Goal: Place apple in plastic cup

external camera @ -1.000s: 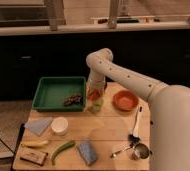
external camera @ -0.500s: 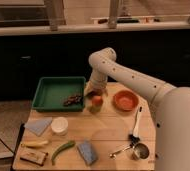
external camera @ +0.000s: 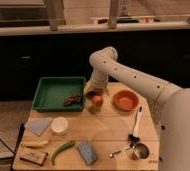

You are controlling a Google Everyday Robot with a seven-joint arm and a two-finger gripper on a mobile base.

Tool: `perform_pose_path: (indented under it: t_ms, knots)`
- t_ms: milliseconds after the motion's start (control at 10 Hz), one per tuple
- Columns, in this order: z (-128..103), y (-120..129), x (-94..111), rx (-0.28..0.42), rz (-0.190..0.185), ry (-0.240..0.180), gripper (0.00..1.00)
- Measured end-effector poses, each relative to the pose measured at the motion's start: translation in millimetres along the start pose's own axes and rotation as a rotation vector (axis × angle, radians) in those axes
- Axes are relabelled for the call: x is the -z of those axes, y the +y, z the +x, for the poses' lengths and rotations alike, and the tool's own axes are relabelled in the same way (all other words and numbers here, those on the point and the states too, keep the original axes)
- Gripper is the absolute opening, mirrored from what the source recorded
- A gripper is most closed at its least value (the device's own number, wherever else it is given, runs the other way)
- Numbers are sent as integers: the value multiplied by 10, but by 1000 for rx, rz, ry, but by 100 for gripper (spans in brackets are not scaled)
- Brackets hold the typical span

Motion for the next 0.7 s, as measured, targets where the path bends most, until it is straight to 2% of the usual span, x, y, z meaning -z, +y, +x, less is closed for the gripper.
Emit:
perform_pose_path:
  t_ms: [300, 700]
  knots:
    - [-13, -31, 75, 4, -13, 25, 77]
    - [-14, -42, 74, 6, -15, 27, 77]
